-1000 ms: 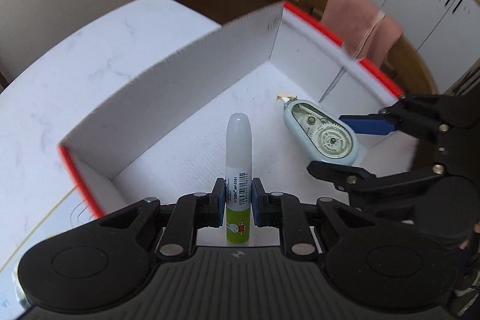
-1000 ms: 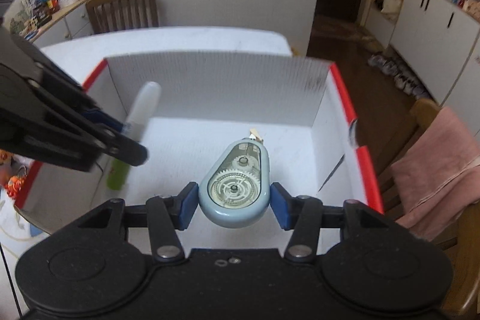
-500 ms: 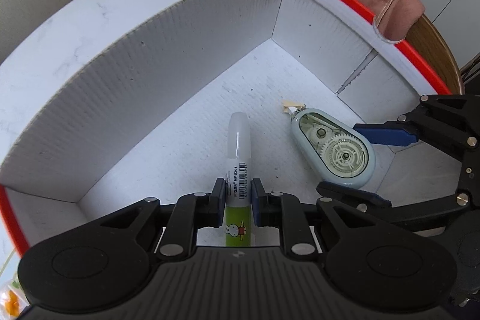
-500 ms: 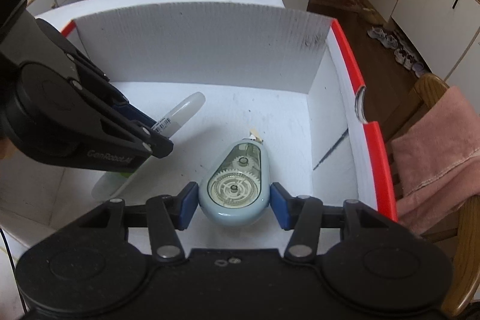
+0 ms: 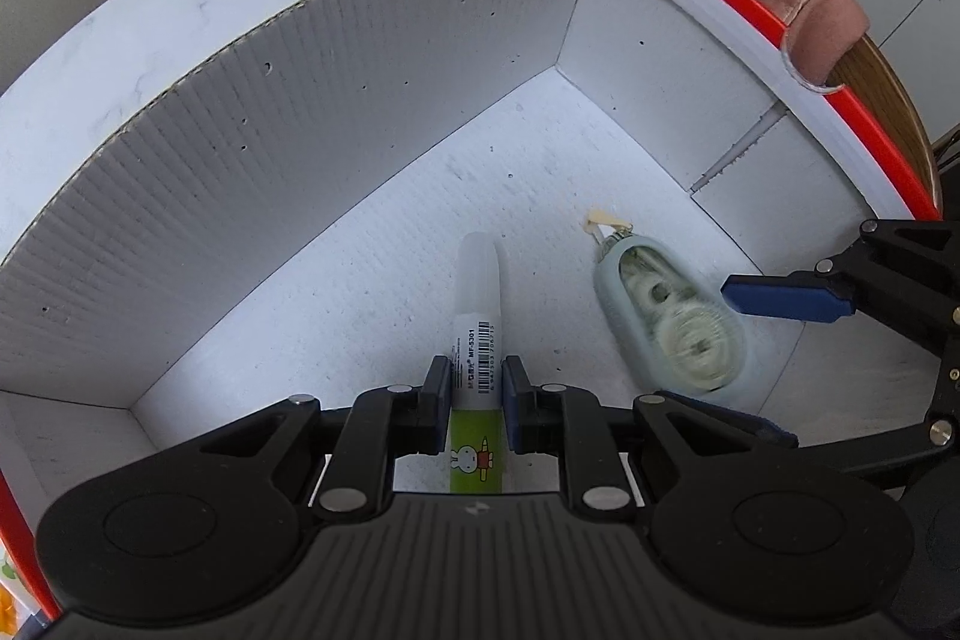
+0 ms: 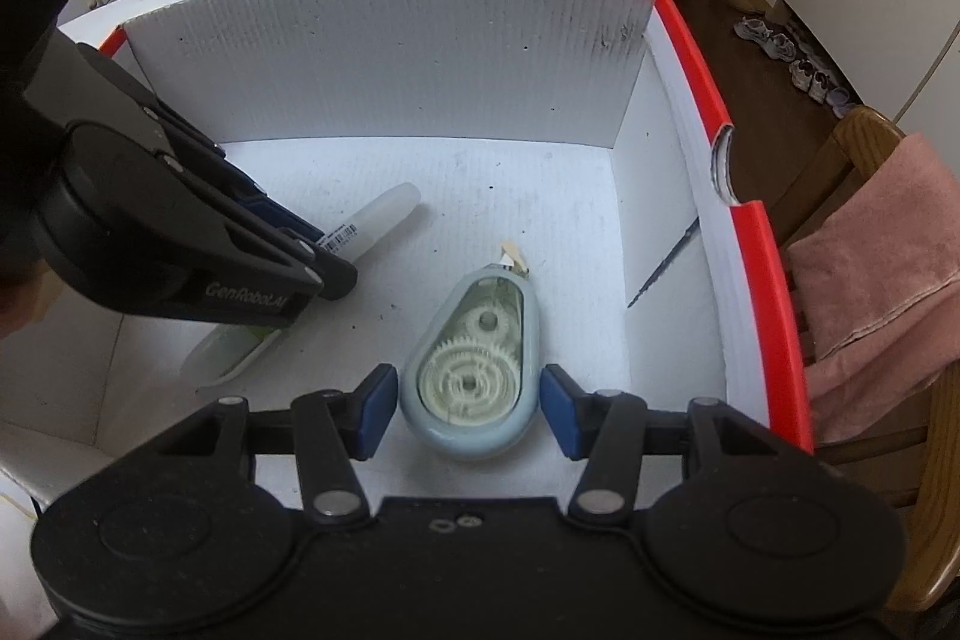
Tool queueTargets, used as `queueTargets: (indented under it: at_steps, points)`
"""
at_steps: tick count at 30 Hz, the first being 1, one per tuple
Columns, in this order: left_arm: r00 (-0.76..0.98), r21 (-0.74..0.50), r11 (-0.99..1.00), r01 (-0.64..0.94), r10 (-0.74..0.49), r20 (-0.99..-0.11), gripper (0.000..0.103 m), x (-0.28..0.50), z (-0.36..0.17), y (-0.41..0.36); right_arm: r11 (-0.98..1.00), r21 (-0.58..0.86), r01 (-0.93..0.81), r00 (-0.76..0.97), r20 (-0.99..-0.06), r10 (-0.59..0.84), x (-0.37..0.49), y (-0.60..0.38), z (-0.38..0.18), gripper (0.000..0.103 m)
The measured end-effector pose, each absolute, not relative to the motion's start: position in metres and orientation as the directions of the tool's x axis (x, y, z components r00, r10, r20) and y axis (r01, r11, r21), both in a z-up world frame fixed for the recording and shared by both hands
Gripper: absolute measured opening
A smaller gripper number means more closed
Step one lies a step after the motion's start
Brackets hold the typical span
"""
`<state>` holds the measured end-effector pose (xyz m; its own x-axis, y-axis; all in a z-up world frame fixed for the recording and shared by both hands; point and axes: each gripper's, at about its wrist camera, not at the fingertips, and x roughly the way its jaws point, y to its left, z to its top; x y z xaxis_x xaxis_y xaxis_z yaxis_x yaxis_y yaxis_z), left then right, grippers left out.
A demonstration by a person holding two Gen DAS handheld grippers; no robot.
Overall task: Organize objects
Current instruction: 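Open both tools to release the glue stick and tape in the box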
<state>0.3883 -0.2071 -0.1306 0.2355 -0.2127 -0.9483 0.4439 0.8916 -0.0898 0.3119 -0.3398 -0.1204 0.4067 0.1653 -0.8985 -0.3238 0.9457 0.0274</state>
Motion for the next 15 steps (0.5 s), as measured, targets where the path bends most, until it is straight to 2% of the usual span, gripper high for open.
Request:
queueTargets:
  at_steps: [5, 15]
  points:
    - [0.258, -0.087, 0.893, 0.441, -0.219, -0.941, 0.017, 0.383, -0.122, -0.202, 0.943, 0.045, -0.329, 0.424, -0.886, 0.190, 0.307, -0.341, -0.111, 0.059]
    - [0.357, -0.068, 0.881, 0.468, -0.259, -0.898, 0.017, 0.354, -0.081, -0.188, 0.944, 0.047, -0.326, 0.508, -0.834, 0.216, 0.285, -0.344, -0.071, 0.062]
